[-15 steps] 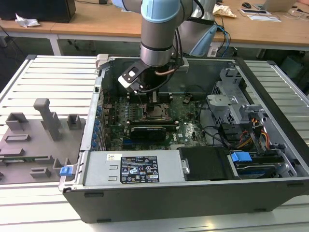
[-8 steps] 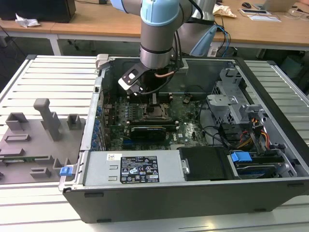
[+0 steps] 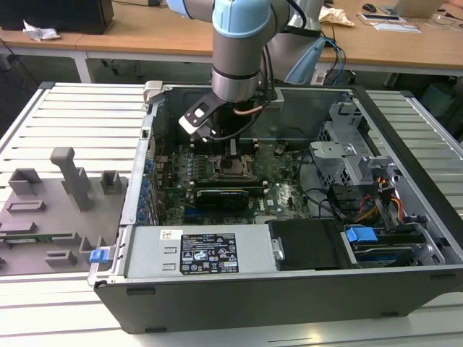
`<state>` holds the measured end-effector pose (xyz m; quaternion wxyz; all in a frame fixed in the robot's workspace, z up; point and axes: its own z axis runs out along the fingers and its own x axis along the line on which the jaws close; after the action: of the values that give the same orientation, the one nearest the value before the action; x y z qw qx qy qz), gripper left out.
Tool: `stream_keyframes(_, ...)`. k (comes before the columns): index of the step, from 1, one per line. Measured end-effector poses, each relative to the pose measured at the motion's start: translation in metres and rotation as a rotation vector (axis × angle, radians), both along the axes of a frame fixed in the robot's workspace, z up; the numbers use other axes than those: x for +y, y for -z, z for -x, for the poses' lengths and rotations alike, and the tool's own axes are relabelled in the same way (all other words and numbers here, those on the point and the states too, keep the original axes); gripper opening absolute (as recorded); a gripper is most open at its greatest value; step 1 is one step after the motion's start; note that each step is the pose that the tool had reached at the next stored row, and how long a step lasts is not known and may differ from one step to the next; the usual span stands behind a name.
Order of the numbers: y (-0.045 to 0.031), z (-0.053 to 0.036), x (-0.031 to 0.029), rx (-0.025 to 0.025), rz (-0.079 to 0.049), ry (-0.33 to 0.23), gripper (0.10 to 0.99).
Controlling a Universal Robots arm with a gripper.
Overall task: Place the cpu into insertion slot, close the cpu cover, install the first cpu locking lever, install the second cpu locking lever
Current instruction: 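Close the cpu cover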
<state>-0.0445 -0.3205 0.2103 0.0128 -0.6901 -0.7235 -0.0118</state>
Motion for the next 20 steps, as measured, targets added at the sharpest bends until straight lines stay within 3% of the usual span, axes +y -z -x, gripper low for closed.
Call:
stream_keyframes(1, 0.0, 0.0013, 0.0, -0.0087, 0.0, -0.002, 0.106)
stream_keyframes(4, 0.0007, 0.0047, 0.0001, -0.0183, 0.0, -0.007, 0.106)
stream_keyframes(9, 0.004, 0.0054, 0.0, -0.0211, 0.0, -0.008, 0.106)
stream_keyframes(15, 0.0049, 0.0034, 0.0, -0.0281, 0.0, -0.008, 0.106)
stream_keyframes(20, -0.0053, 0.002, 0.0001, -0.0284, 0.0, -0.009, 0.106)
